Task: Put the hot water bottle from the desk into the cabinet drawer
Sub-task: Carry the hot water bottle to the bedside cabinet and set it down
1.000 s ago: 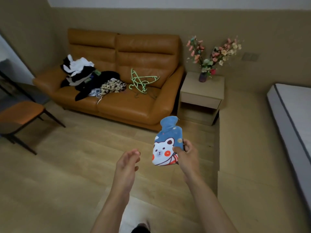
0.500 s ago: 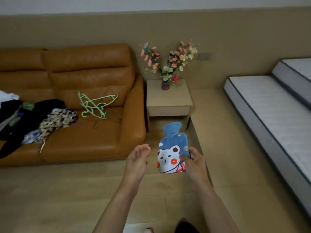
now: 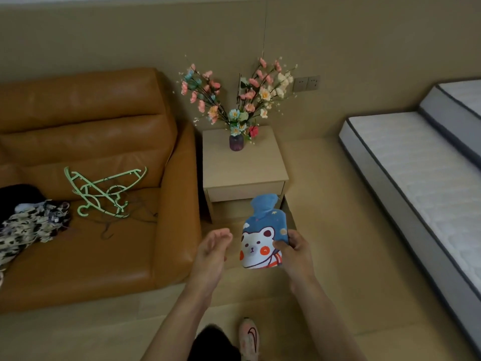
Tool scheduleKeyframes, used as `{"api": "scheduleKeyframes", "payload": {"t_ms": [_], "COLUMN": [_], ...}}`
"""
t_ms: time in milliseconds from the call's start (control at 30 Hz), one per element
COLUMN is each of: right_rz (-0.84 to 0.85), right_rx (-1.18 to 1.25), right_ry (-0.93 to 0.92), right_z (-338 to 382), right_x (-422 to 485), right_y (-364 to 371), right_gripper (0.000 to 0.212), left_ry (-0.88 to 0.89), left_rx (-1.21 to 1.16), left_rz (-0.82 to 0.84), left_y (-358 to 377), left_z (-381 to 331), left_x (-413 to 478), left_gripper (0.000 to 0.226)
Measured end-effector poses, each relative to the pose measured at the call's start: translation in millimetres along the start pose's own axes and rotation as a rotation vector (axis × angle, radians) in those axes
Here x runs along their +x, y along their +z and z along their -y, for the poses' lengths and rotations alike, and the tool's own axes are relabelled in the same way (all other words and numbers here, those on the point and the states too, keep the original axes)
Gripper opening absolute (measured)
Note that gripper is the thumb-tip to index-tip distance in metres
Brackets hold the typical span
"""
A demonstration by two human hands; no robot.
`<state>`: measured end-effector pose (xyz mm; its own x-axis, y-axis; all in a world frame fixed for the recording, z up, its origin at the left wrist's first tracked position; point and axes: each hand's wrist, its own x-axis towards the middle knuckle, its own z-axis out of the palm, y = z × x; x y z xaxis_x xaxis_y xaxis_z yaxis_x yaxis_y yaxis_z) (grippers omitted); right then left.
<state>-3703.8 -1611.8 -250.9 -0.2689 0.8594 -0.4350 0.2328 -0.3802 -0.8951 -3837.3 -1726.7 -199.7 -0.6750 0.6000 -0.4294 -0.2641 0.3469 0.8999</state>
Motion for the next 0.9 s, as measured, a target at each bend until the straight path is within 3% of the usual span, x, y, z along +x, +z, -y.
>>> {"api": "scheduleKeyframes", "payload": {"t_ms": [233,600,833,900], "right_rz": [-0.007,-0.055,-0.014,0.003], "right_rx": [-0.075,-0.162,-0.228,-0.243], "right_ry": [0.088,0.187,0.242,0.254], "right_z": [14.8,36.2,18.6,8.5], "right_x": [120.8,315.6,457.3,498.1], "right_y": [19.7,64.7,90.5,99.4], "right_gripper": [0.022,0.02,0.022,0.026], "left_ry": [-0.108,-0.11,-0.179,-0.177], "left_rx": [-0.009,0.18,0.362,0.383], "left_rz": [-0.049,0.121,0.133,0.093], "left_y": [24.5,90.5,127.6,139.2], "left_z": [-20.1,-51.8,-17.5,0.9], "left_x": [120.0,307.8,418.0,447.7], "left_gripper": [0.012,0.009,0.039,0.038]}}
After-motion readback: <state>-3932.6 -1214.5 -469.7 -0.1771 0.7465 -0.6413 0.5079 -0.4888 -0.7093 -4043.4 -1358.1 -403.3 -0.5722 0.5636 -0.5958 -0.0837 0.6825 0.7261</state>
